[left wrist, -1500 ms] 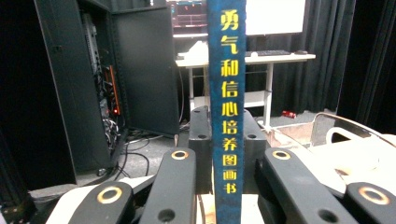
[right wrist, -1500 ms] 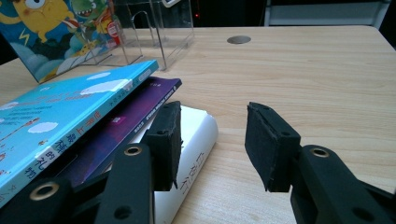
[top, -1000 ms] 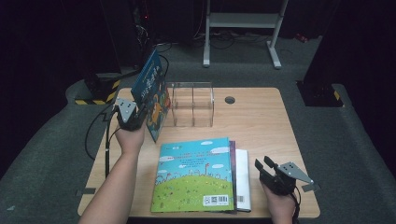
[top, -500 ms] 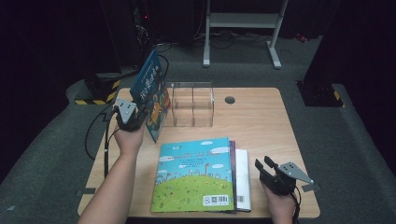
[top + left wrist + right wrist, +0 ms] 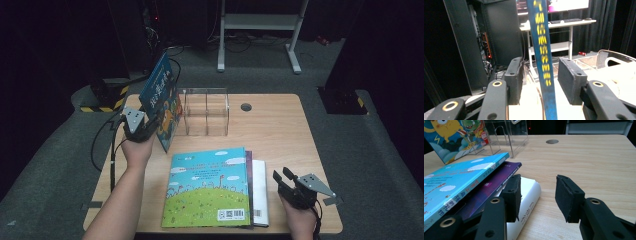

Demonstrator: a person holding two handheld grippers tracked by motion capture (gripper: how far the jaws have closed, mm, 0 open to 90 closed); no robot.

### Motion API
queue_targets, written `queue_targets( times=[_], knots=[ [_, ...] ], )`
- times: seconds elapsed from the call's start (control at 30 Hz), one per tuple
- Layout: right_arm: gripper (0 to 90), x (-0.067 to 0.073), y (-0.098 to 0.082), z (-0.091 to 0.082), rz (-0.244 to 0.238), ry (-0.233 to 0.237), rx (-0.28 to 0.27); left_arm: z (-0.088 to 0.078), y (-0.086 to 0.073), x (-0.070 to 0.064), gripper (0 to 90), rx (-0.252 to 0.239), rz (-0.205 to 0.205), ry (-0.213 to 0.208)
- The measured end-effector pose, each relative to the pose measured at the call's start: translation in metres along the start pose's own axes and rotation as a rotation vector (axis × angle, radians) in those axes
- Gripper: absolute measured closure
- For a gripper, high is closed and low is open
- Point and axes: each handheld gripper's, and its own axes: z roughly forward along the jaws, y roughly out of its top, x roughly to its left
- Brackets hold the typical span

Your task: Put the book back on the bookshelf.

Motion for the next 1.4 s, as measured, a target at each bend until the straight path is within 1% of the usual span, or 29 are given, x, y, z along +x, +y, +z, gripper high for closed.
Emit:
queue_targets(
  times=[0.1, 0.17, 0.33, 0.4, 0.53, 0.63, 0.67, 0.7, 0.73, 0.87, 0.97, 1.0, 1.07, 1.1, 1.13, 1.17, 1.2, 1.3, 1.4],
  knots=[
    [55.6, 0.000, 0.000, 0.000, 0.000, -0.001, 0.000, -0.001, -0.002, 0.000, 54.2, 0.007, -0.004, -0.004],
    [55.6, 0.001, 0.000, 0.000, -0.002, -0.001, -0.001, -0.005, -0.004, 0.001, 53.0, 0.011, -0.022, -0.012],
    [55.6, 0.001, 0.000, 0.001, -0.004, 0.000, 0.001, -0.011, -0.005, 0.000, 51.2, 0.018, -0.026, -0.023],
    [55.6, 0.001, 0.000, 0.001, -0.004, 0.000, 0.002, -0.014, -0.006, 0.000, 51.0, 0.020, -0.037, -0.029],
    [55.6, 0.002, 0.000, 0.001, -0.011, 0.001, 0.006, -0.019, -0.013, 0.000, 49.5, 0.049, -0.038, -0.036],
    [55.6, 0.002, -0.001, 0.002, -0.013, 0.003, 0.007, -0.021, -0.016, 0.000, 48.9, 0.059, -0.044, -0.041],
    [55.6, 0.003, -0.001, 0.002, -0.013, 0.004, 0.008, -0.024, -0.020, 0.000, 48.1, 0.069, -0.038, -0.038],
    [55.6, 0.003, -0.001, 0.002, -0.013, 0.003, 0.010, -0.024, -0.020, 0.000, 47.6, 0.069, -0.038, -0.038],
    [55.6, 0.004, -0.001, 0.003, -0.015, 0.003, 0.010, -0.027, -0.023, 0.000, 46.8, 0.083, -0.041, -0.042],
    [55.6, 0.004, -0.001, 0.003, -0.018, 0.005, 0.012, -0.032, -0.028, 0.002, 45.2, 0.102, -0.052, -0.048],
    [55.5, 0.005, -0.001, 0.004, -0.019, 0.007, 0.016, -0.037, -0.037, 0.002, 44.8, 0.134, -0.053, -0.059],
    [55.5, 0.005, -0.001, 0.004, -0.019, 0.007, 0.016, -0.037, -0.037, 0.002, 44.8, 0.134, -0.053, -0.059],
    [55.5, 0.005, -0.001, 0.004, -0.023, 0.007, 0.017, -0.040, -0.043, 0.002, 44.3, 0.144, -0.057, -0.066],
    [55.5, 0.005, -0.002, 0.004, -0.023, 0.009, 0.017, -0.042, -0.049, 0.001, 44.1, 0.158, -0.041, -0.068],
    [55.5, 0.005, -0.002, 0.004, -0.023, 0.009, 0.017, -0.042, -0.049, 0.001, 44.1, 0.158, -0.041, -0.068],
    [55.5, 0.006, -0.002, 0.004, -0.024, 0.010, 0.019, -0.044, -0.053, 0.001, 43.9, 0.166, -0.031, -0.075],
    [55.5, 0.006, -0.002, 0.004, -0.024, 0.010, 0.019, -0.044, -0.056, 0.001, 43.9, 0.169, -0.033, -0.078],
    [55.5, 0.006, -0.002, 0.005, -0.025, 0.013, 0.021, -0.047, -0.067, -0.001, 42.4, 0.205, -0.032, -0.093],
    [55.5, 0.008, -0.002, 0.005, -0.029, 0.015, 0.025, -0.050, -0.076, -0.004, 42.3, 0.242, -0.014, -0.118]
  ],
)
